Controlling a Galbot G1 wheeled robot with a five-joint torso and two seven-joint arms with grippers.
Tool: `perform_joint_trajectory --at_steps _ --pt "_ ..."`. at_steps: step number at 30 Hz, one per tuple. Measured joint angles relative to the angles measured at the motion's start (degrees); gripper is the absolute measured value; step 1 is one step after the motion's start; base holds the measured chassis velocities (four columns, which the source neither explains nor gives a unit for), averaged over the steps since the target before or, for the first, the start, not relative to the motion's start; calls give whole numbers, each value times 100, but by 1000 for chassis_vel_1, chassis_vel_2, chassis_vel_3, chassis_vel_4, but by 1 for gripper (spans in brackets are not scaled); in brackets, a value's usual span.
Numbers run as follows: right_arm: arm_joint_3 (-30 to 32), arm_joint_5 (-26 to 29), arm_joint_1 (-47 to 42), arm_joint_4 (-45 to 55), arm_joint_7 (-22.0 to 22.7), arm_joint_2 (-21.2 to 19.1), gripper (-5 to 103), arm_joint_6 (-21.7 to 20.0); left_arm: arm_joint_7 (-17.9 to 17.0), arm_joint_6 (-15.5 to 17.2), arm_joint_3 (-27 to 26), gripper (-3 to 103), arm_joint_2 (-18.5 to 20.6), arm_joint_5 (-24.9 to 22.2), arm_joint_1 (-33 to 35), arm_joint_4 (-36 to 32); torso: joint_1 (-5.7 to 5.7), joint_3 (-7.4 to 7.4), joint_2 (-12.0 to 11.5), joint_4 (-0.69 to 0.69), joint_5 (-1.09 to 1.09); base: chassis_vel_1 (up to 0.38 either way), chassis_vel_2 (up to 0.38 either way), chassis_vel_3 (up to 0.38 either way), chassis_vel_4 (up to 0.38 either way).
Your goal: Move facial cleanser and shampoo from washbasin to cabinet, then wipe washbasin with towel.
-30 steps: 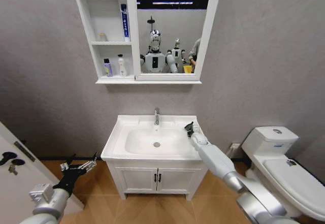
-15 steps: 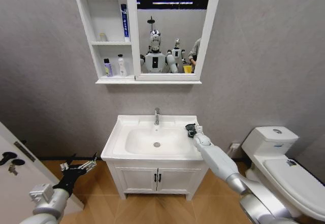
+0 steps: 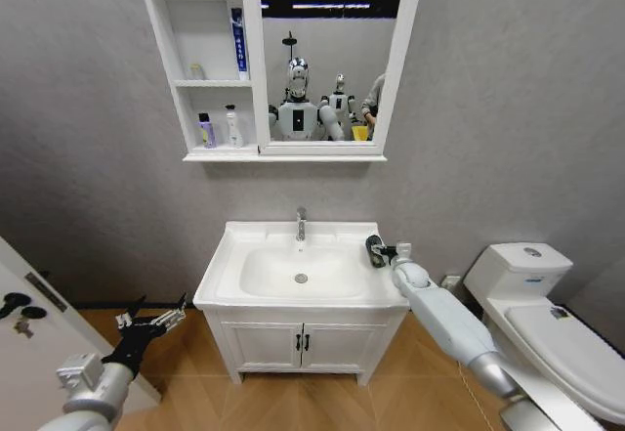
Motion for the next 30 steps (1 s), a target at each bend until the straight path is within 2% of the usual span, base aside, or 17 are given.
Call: perform_joint_trajectory --at_steps 5,8,12,14,20,21,23,25,26,27,28,29,30 --pt "-172 -303 103 -334 -62 315 100 -4 0 0 0 100 0 0 0 0 0 0 0 1 0 0 0 0 0" --pt "-208 -327 115 -309 -84 372 100 10 0 0 0 100 0 0 0 0 0 0 0 2 0 0 0 0 0" --pt "-214 -466 59 -94 -85 332 100 77 0 0 0 100 0 0 0 0 0 0 0 2 -1 0 0 0 0" --pt "-192 -767 -11 43 -34 265 100 176 0 0 0 100 0 0 0 0 0 0 0 1 0 0 0 0 0" --pt "-4 -703 -267 622 240 12 100 145 0 0 0 100 0 0 0 0 0 0 0 2 -2 0 0 0 0" --pt "271 -649 -652 1139 357 -173 100 205 0 0 0 100 0 0 0 0 1 0 0 4 1 0 0 0 0" --pt "511 -646 -1004 1487 337 -313 100 247 0 0 0 100 0 0 0 0 0 0 0 3 0 0 0 0 0" --pt "1008 -646 -1797 2146 239 -578 100 347 -3 0 -1 100 0 0 0 0 0 0 0 -3 2 0 0 0 0" --pt "1008 -646 -1797 2146 239 -578 100 347 -3 0 -1 100 0 0 0 0 0 0 0 -3 2 0 0 0 0" --pt "1309 -652 -2285 2610 202 -763 100 425 -1 0 -1 100 0 0 0 0 0 0 0 -2 4 0 0 0 0" --pt "1671 -706 -2856 3146 180 -934 100 517 0 0 0 100 0 0 0 0 0 -1 0 0 -3 0 0 0 0" --pt "1671 -706 -2856 3146 180 -934 100 517 0 0 0 100 0 0 0 0 0 -1 0 0 -3 0 0 0 0" --pt "2055 -801 -3415 3589 176 -1015 100 555 -1 0 0 100 0 0 0 0 0 -1 0 0 -1 0 0 0 0"
